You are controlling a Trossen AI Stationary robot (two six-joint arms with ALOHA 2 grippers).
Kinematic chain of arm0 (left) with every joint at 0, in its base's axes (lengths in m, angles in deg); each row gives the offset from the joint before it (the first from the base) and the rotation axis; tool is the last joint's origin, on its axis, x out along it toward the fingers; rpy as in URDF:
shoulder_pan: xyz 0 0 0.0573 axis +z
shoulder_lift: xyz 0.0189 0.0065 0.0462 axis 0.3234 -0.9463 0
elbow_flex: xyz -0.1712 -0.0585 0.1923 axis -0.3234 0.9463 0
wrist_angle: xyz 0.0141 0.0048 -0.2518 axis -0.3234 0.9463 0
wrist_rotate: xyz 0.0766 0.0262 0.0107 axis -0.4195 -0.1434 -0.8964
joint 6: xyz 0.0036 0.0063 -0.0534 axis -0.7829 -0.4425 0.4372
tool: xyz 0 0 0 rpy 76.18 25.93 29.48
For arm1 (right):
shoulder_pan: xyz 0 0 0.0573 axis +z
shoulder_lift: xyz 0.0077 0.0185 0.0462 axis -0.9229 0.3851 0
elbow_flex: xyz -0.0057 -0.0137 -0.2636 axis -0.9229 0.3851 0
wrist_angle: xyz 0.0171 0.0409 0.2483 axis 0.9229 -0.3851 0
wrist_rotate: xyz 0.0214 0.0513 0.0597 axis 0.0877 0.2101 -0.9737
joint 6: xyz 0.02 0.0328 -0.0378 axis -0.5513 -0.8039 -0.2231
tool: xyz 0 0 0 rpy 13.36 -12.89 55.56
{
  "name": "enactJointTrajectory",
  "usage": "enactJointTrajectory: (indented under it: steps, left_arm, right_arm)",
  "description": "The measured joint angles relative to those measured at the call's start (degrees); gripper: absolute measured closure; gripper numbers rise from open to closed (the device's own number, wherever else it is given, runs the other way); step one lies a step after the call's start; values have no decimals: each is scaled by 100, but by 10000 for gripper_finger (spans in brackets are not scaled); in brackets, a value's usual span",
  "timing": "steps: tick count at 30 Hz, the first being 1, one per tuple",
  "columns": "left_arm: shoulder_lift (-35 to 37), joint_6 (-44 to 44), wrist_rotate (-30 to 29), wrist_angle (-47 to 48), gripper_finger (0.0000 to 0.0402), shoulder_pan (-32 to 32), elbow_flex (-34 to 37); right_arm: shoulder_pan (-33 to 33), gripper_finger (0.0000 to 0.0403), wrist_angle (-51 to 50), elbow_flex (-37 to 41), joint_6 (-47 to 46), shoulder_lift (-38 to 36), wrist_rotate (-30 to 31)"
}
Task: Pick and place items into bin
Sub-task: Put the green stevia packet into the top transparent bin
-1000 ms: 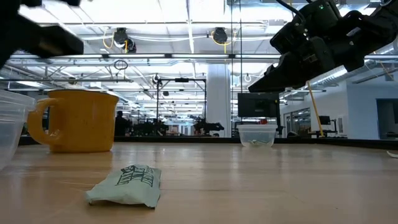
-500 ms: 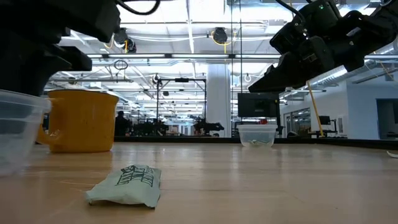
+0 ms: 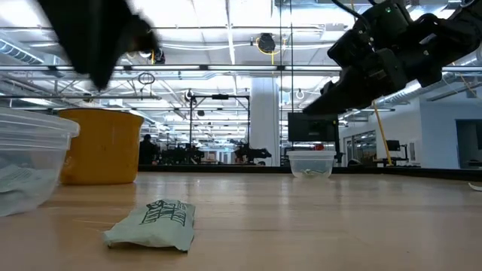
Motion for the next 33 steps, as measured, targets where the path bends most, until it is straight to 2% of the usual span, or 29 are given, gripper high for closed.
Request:
enactJointTrajectory:
  steps: [4, 9, 14, 17, 20, 25, 30, 33]
  left_arm:
    - [7, -923, -796, 214, 295, 81, -691]
    - [11, -1822, -1618, 239, 295, 210, -1067]
    - [9, -2285, -1737, 308, 295, 413, -1076]
    - [9, -2364, -1750, 287, 295, 568, -1076]
    - [9, -2373, -1750, 299, 295, 714, -1076]
    - [9, -2372, -1753, 342, 295, 863, -1076]
    - [7, -2603, -1754, 340, 295, 933, -1076]
    - [7, -2788, -1856, 339, 295, 954, -1076]
  right_arm:
    - [44, 284, -879, 0, -352, -105, 1]
    - [115, 272, -2748, 0, -1069, -454, 2]
    - [527, 272, -4880, 0, -1648, -891, -13]
    - [863, 272, -5769, -17, -2098, -1114, -22]
    - [1246, 272, -6032, -7, -2426, -1250, -36]
    - [1959, 273, -5803, 0, -3158, -1298, -139]
    - [2594, 273, -5893, 0, -3605, -1219, 772]
    - [2833, 273, -5884, -7, -3741, -1103, 1095]
